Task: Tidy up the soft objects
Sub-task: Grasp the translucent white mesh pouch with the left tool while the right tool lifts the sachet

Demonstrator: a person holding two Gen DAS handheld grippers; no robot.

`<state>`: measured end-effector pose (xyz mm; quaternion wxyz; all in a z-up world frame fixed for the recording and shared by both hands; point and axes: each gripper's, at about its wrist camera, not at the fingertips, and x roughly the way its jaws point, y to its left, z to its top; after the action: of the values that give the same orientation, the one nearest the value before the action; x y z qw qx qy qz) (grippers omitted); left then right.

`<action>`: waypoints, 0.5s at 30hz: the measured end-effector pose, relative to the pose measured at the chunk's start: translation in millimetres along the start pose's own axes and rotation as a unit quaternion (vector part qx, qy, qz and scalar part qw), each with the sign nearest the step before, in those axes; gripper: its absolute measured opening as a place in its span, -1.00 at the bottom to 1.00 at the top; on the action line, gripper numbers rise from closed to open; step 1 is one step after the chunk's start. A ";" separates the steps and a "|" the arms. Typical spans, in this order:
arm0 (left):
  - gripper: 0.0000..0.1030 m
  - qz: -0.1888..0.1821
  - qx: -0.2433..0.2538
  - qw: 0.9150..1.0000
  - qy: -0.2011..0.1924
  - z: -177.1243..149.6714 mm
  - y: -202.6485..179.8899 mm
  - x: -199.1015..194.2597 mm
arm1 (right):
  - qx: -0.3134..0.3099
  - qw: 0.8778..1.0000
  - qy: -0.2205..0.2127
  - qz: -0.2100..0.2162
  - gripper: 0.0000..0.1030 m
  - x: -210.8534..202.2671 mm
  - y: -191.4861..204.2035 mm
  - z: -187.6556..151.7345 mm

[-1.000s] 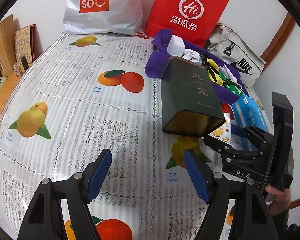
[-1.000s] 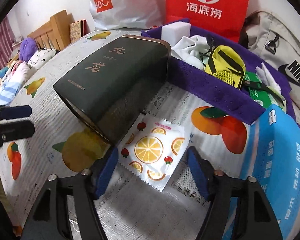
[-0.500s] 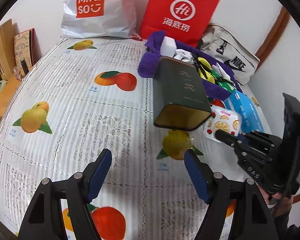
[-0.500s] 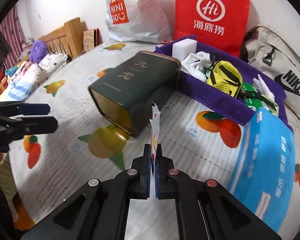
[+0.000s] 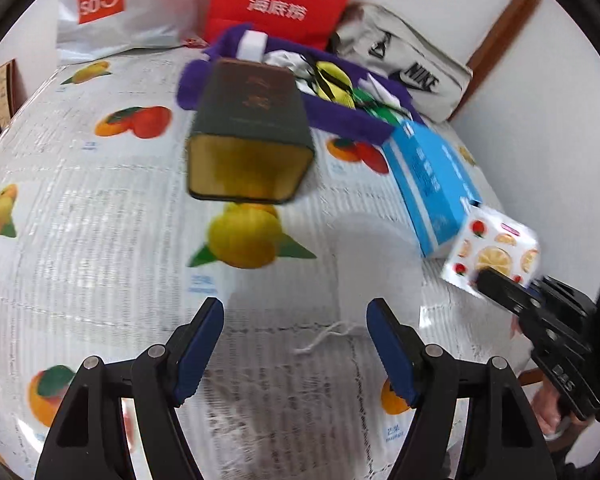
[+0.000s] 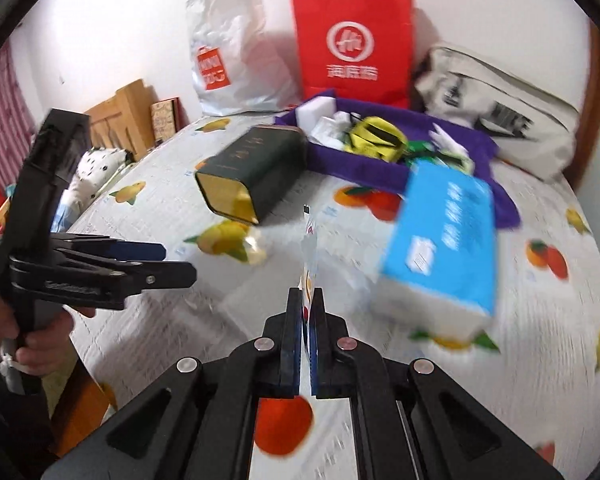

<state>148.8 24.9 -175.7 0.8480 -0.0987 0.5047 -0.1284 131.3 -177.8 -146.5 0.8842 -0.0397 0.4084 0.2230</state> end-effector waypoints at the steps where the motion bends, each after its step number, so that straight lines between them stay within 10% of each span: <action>1: 0.42 -0.001 0.009 1.000 0.003 0.6 -7.4 4.7 | 0.005 1.000 0.000 -0.003 -0.94 -3.4 -3.2 -5.5; 7: 0.43 -0.045 0.038 0.998 0.022 8.2 -40.8 29.0 | 0.042 0.999 0.003 -0.020 -0.94 -19.1 -26.0 -37.1; 15: 0.73 0.009 0.115 0.993 0.012 5.9 -82.0 56.7 | 0.083 0.996 0.013 -0.037 -0.94 -20.6 -61.1 -62.6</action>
<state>170.2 -70.5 -195.7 0.8486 0.0056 0.4978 -0.1792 101.6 -255.8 -179.6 0.8866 0.0158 0.4355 0.1551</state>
